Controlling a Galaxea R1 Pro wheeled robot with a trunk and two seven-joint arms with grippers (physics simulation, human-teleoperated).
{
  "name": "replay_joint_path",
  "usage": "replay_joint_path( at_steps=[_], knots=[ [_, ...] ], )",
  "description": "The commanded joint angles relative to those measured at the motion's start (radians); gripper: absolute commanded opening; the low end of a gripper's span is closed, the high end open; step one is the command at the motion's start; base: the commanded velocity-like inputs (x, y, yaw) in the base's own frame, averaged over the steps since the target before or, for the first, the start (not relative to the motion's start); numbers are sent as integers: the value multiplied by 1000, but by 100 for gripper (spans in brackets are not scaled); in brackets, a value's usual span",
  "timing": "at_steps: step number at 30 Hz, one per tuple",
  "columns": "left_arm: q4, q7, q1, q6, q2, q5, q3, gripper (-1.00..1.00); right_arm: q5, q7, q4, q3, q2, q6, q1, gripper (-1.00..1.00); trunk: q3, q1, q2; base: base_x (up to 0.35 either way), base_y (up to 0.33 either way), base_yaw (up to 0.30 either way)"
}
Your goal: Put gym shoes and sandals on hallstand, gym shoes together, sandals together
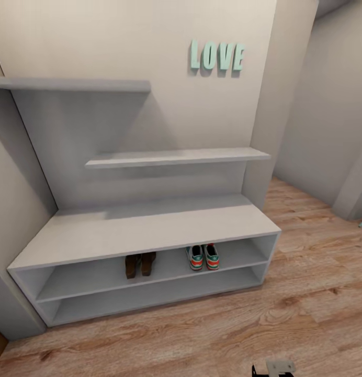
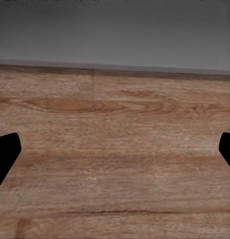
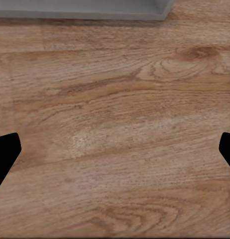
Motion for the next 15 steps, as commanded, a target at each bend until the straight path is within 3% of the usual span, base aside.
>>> replay_joint_path(
  at_steps=[1, 15],
  knots=[
    [1, -10, -1, 0, 0, 9, 3, 100, 6, -10, 1, 7, 0, 0, 1, 100, 2, -4, 7, 0, 0, 0],
    [1, -10, -1, 0, -4, 9, 1, 100, -1, -13, -1, 6, 2, 0, 6, 100, 46, -58, 105, 0, 0, 0]
  ],
)
